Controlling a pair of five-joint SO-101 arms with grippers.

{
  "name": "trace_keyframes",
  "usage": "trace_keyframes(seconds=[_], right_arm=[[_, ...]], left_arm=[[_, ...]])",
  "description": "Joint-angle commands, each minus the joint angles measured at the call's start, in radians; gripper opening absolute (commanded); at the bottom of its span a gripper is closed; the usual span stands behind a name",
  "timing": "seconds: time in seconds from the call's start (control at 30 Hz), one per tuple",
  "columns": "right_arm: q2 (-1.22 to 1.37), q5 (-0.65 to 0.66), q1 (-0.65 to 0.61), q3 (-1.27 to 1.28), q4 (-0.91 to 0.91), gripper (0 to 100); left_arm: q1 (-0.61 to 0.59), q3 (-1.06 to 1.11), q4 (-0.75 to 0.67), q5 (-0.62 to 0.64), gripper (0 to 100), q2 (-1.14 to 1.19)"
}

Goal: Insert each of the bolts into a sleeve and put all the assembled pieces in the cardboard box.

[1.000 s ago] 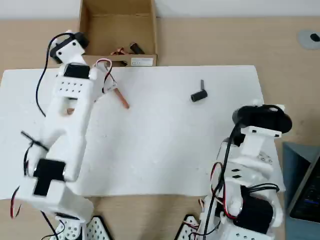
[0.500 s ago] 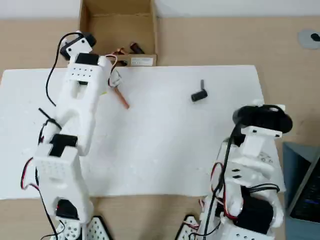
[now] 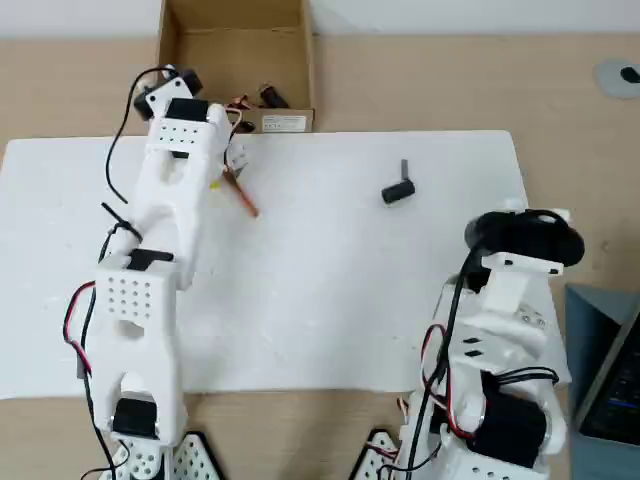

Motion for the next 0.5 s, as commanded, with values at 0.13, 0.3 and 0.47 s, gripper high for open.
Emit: trace_keyframes(seconds=[0.13, 0.3, 0.47], right_arm=[[-0.008, 0.009, 0.012, -0.001, 0.006, 0.9], [-0.008, 0.009, 0.01, -0.001, 0.006, 0.9], [-0.008, 0.009, 0.008, -0.005, 0.006, 0.9]], left_arm=[[0.029, -0.132, 0.037, 0.006, 8, 0.059], [0.029, -0.173, 0.035, 0.006, 0, 0.11], [0.029, -0.184, 0.04, 0.006, 0, 0.125]])
